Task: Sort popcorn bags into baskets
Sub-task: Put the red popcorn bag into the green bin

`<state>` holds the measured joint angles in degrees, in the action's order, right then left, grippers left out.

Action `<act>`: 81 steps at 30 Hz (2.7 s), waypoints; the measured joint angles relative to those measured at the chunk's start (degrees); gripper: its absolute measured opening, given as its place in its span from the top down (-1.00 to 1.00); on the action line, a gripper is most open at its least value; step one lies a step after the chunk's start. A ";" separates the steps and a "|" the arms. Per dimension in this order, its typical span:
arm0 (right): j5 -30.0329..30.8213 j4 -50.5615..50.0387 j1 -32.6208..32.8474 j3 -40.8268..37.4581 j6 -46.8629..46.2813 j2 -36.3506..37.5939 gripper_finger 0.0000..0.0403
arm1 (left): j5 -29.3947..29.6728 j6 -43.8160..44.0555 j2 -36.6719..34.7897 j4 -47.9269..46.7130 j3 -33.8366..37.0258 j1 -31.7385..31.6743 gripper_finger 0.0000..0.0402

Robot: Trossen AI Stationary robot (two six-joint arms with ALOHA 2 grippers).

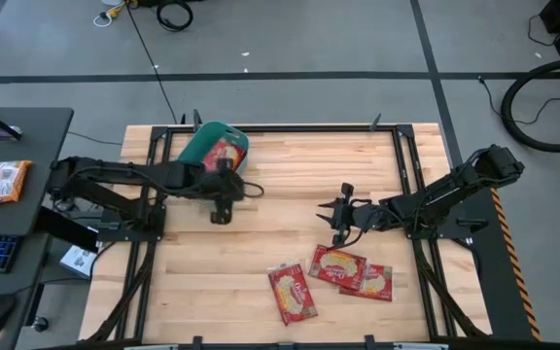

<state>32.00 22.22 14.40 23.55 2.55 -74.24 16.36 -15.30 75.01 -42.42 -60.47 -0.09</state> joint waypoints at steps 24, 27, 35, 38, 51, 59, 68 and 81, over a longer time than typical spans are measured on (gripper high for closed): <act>-4.71 -0.57 -0.40 0.02 -5.90 0.00 0.37 | -14.23 5.66 29.10 18.81 -12.44 15.54 0.23; -4.58 -1.58 -0.40 0.02 -5.38 0.00 0.37 | -19.97 5.68 31.91 22.04 -12.63 16.12 0.23; -3.15 -3.02 -0.40 0.02 -5.46 0.00 0.37 | -37.60 2.64 39.50 27.91 -12.64 16.12 0.23; -3.12 -3.02 -0.40 0.02 -5.37 0.00 0.37 | -39.95 0.61 41.04 29.44 -12.67 15.82 0.23; -2.92 -3.01 -0.40 0.02 -4.94 0.00 0.37 | -23.77 0.32 41.93 23.11 -12.97 11.21 0.23; -2.94 -2.99 -0.40 0.02 -4.94 -0.02 0.37 | -9.23 0.73 38.56 10.71 -12.56 6.09 0.23; -3.47 -1.53 -0.30 0.03 -2.96 -0.87 0.37 | -8.47 -1.44 31.27 8.93 -12.37 4.75 0.23; -3.30 3.32 -0.58 0.09 -2.37 -6.23 0.37 | 0.95 -3.89 34.49 4.36 -12.07 8.97 0.23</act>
<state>28.70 25.54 13.81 23.64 0.18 -80.47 17.31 -19.19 109.50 -38.06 -72.54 8.88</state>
